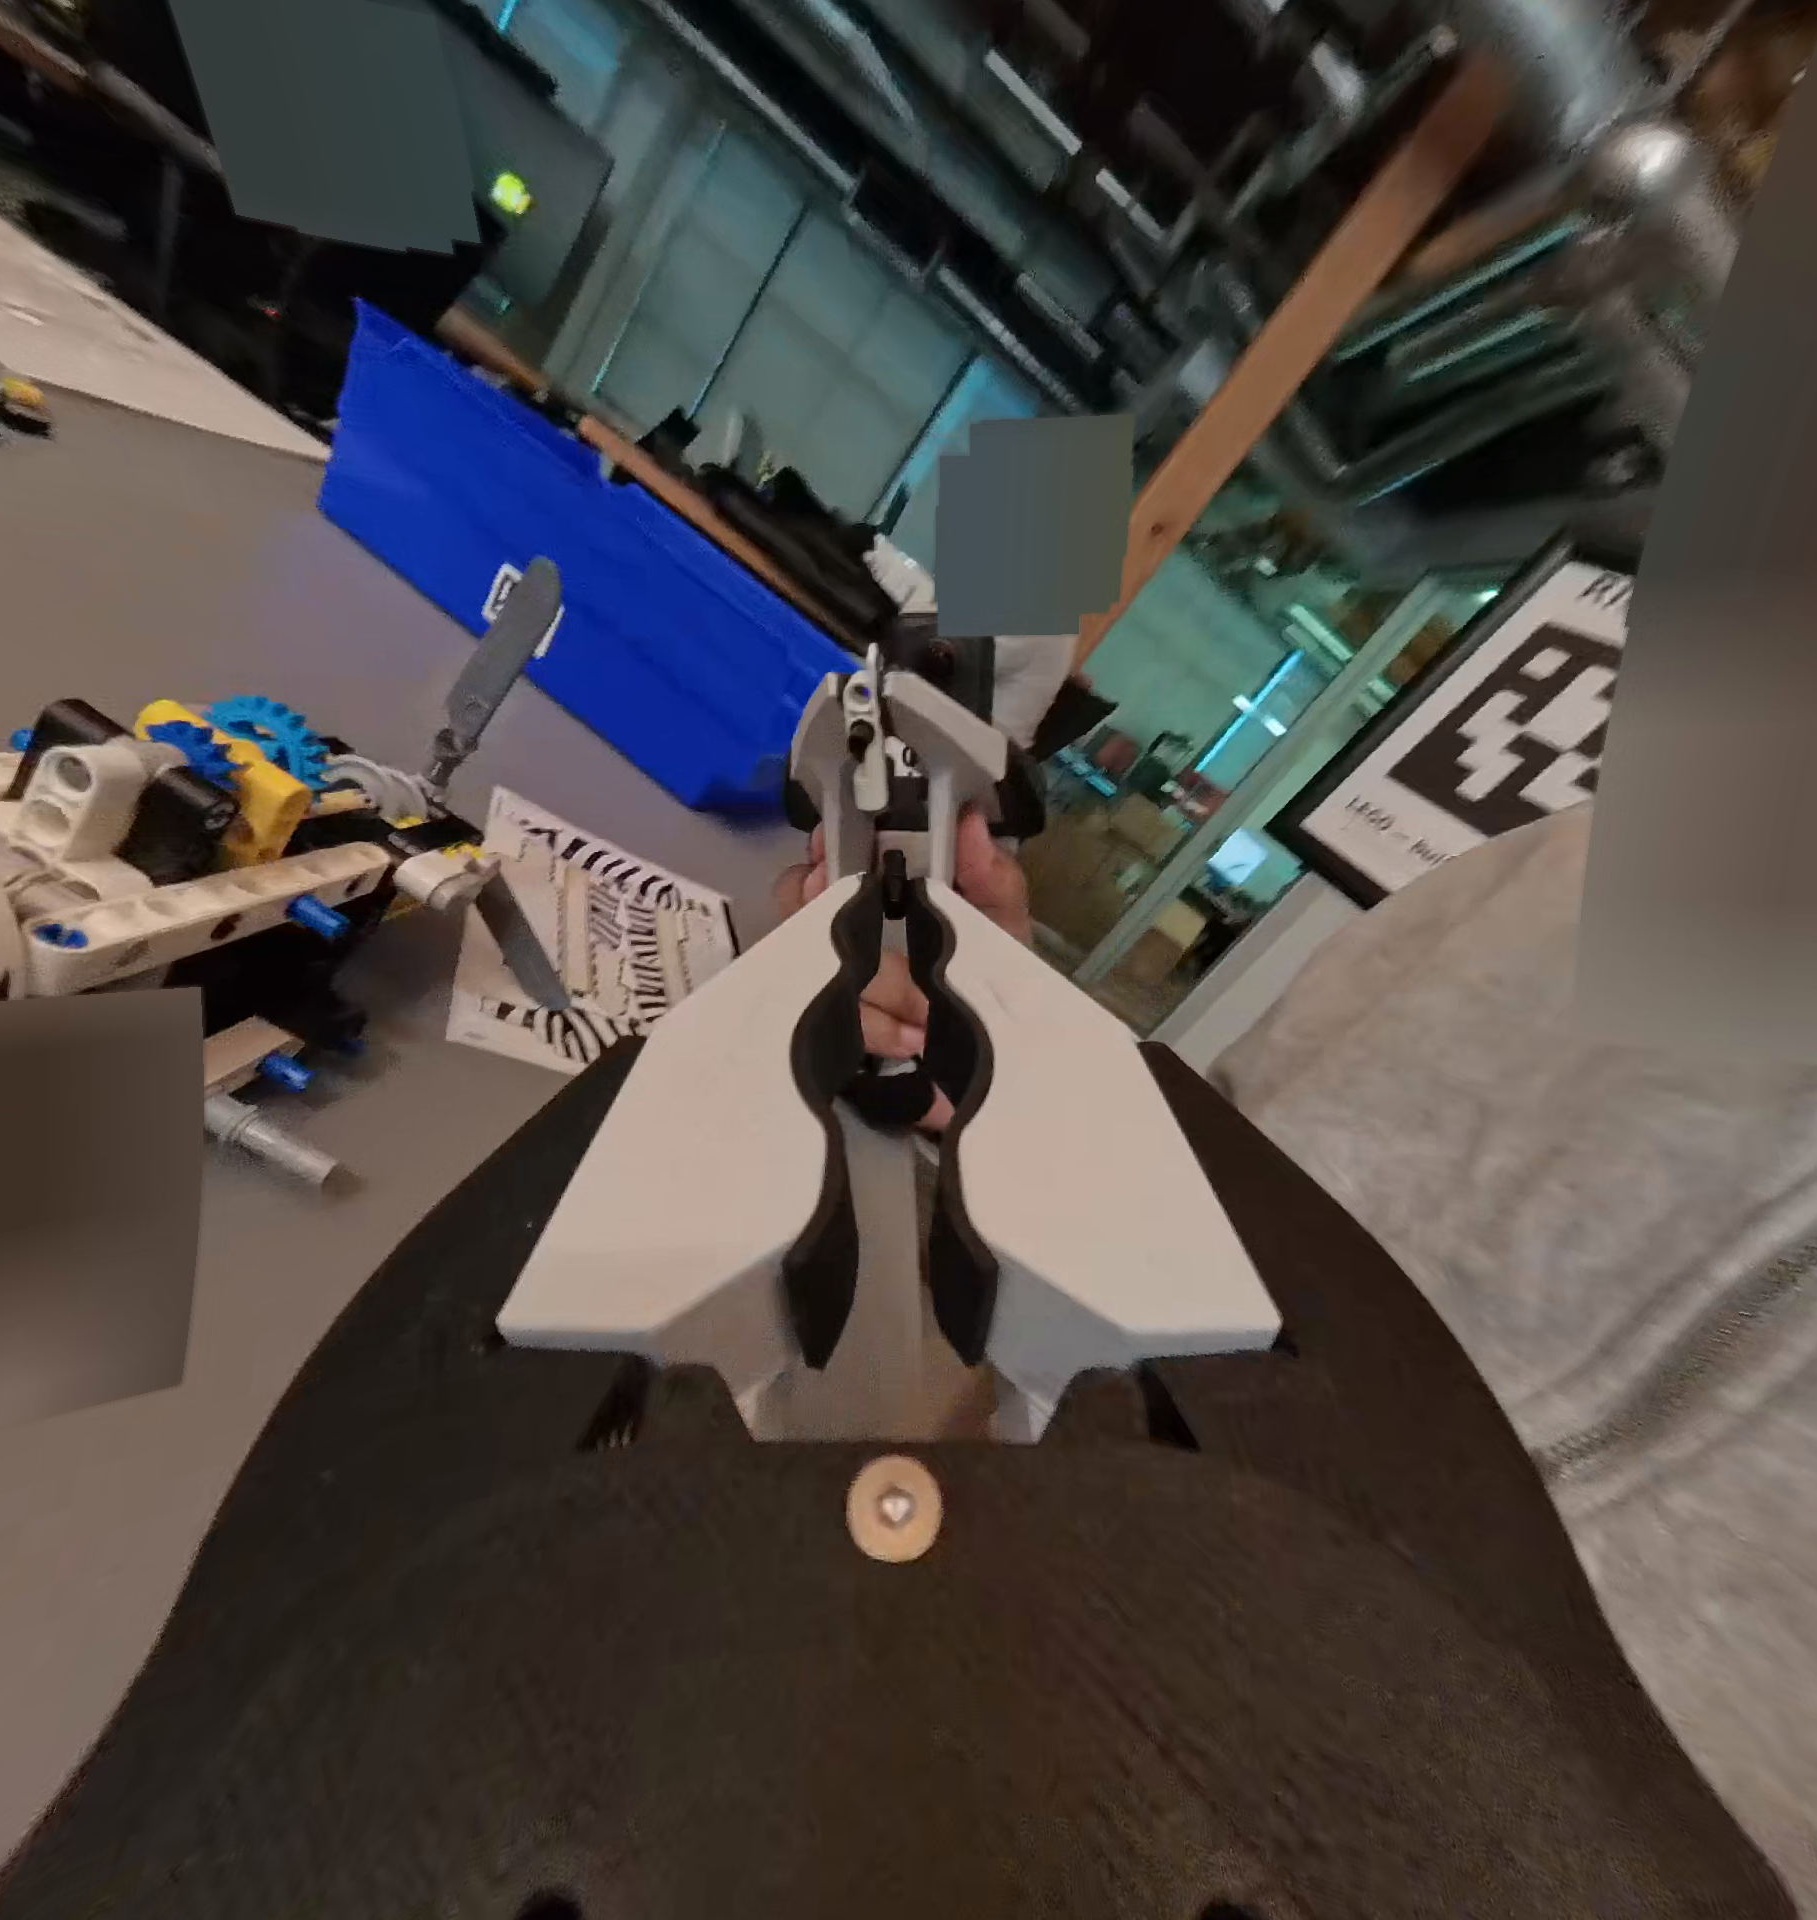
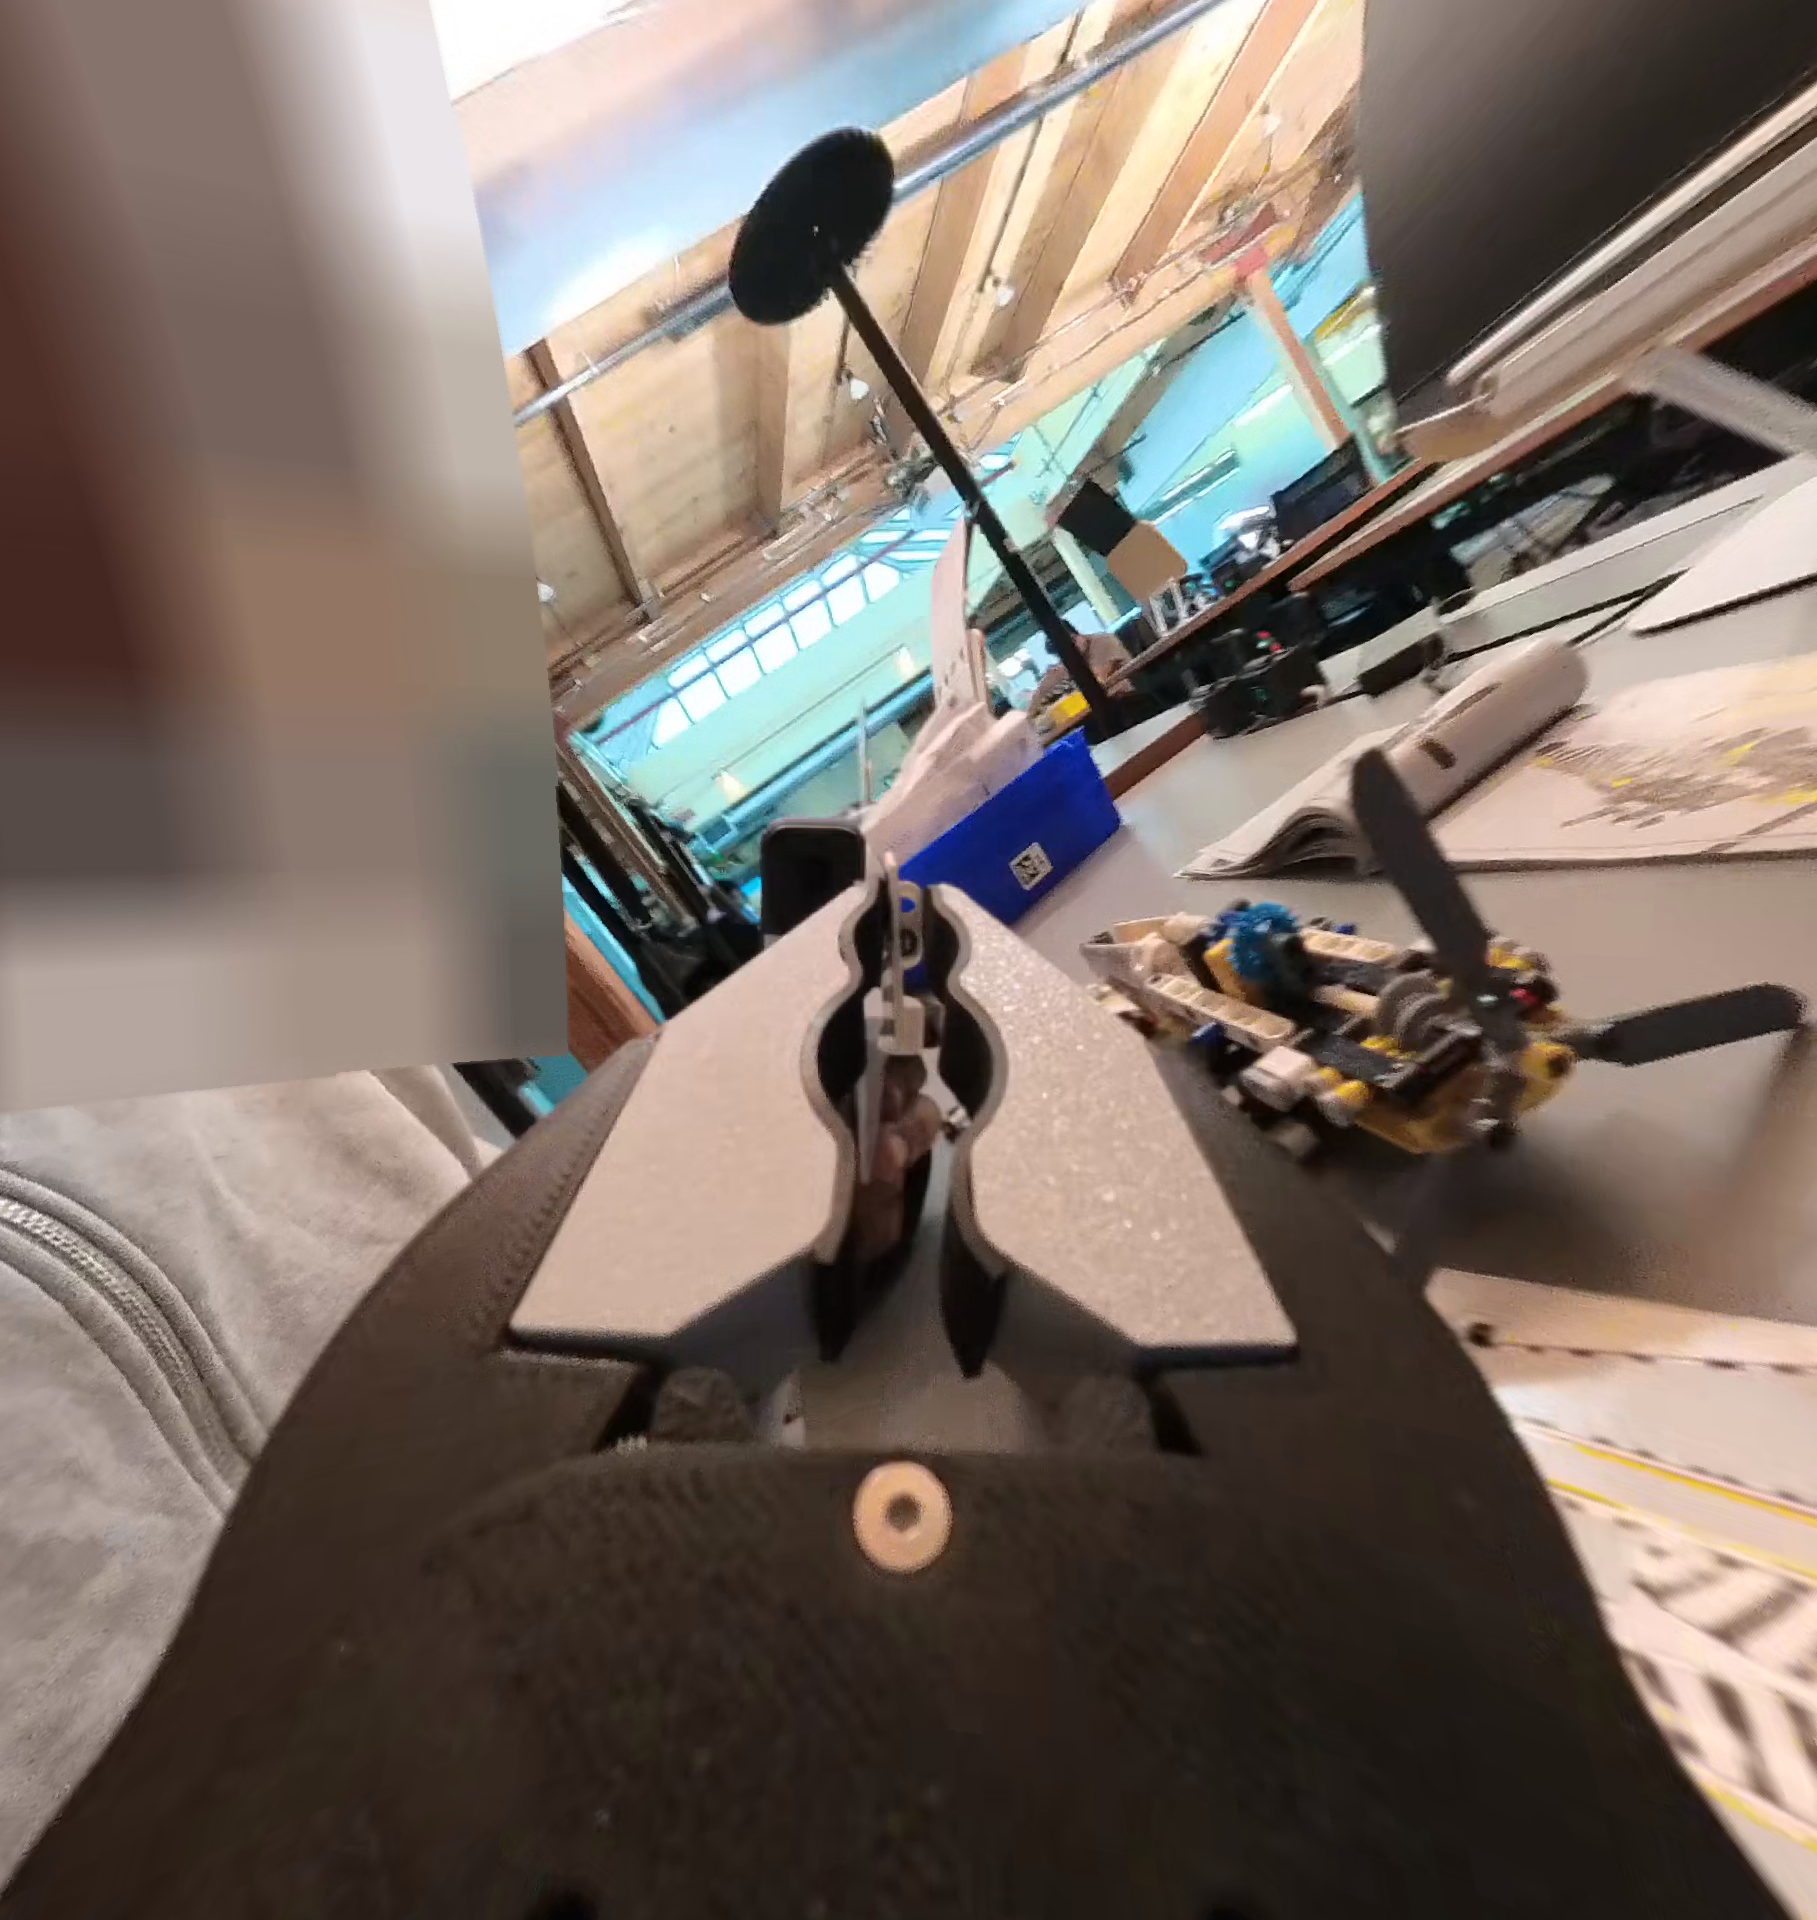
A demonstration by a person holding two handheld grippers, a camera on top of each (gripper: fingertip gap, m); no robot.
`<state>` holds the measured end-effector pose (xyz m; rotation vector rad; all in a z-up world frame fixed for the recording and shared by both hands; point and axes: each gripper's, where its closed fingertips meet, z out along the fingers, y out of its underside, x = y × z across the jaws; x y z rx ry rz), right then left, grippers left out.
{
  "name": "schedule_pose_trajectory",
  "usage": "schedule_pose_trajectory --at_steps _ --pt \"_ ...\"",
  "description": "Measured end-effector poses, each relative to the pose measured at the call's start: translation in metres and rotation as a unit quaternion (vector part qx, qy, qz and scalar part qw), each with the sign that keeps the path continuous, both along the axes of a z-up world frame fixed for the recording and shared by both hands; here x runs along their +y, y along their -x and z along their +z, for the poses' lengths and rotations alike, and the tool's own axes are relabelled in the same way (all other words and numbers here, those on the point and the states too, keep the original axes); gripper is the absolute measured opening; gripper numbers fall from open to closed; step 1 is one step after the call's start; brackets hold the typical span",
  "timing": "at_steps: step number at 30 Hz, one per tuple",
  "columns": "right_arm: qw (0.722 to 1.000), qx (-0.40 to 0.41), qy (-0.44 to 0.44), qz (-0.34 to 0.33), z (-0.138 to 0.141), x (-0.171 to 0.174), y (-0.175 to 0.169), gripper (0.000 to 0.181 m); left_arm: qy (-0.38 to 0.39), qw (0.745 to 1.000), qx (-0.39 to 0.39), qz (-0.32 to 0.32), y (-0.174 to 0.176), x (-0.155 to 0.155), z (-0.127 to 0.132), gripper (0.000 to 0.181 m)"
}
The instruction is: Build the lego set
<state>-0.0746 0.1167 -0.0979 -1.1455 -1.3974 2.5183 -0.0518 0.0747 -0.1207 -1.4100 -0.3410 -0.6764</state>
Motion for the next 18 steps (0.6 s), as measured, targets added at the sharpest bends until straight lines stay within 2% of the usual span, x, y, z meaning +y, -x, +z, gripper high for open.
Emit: schedule_pose_trajectory --at_steps 5,10,14,18 --pt "0.999 -0.012 0.046 0.021 0.001 0.008 0.001 0.005 0.021 0.999 -0.031 0.012 0.009 -0.002 -0.007 0.001" --pt "1.000 -0.016 0.011 0.020 -0.005 -0.003 0.003 0.004 0.125 0.992 0.003 0.020 0.014 -0.005 -0.032 0.002" --pt "0.999 -0.020 -0.007 0.026 -0.007 -0.010 0.003 0.004 0.189 0.981 -0.003 0.034 0.019 -0.007 -0.050 0.002" --pt "0.999 -0.023 -0.014 0.032 -0.009 -0.013 0.003 0.004 0.211 0.977 -0.022 0.036 0.021 -0.009 -0.058 0.002"
